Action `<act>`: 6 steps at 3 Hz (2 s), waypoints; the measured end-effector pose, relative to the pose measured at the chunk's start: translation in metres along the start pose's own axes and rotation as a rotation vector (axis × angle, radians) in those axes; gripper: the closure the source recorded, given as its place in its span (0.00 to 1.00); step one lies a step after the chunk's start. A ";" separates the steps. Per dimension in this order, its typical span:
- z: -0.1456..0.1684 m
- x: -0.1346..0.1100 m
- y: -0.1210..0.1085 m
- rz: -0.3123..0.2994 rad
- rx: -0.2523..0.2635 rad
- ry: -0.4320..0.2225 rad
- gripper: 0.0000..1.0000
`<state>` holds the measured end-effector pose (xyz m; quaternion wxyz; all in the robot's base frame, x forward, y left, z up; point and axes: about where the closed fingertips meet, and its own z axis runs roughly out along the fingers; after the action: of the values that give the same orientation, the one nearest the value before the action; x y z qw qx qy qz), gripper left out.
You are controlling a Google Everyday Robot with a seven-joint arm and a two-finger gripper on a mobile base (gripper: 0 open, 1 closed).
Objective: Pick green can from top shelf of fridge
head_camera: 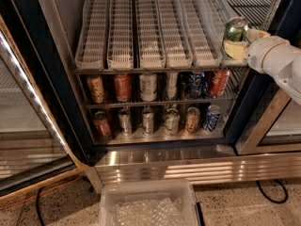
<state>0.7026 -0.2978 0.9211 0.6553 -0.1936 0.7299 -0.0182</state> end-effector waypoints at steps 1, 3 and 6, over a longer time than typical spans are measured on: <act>0.000 -0.001 -0.001 0.000 0.004 -0.001 0.49; 0.000 -0.001 0.000 0.000 0.004 -0.001 0.15; 0.048 -0.018 0.005 -0.001 0.061 -0.062 0.29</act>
Offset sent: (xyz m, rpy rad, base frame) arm 0.0004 -0.0007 0.0007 0.0000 -0.0026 -0.0039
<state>0.7487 -0.2767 0.9295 0.6833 -0.1745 0.7082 -0.0350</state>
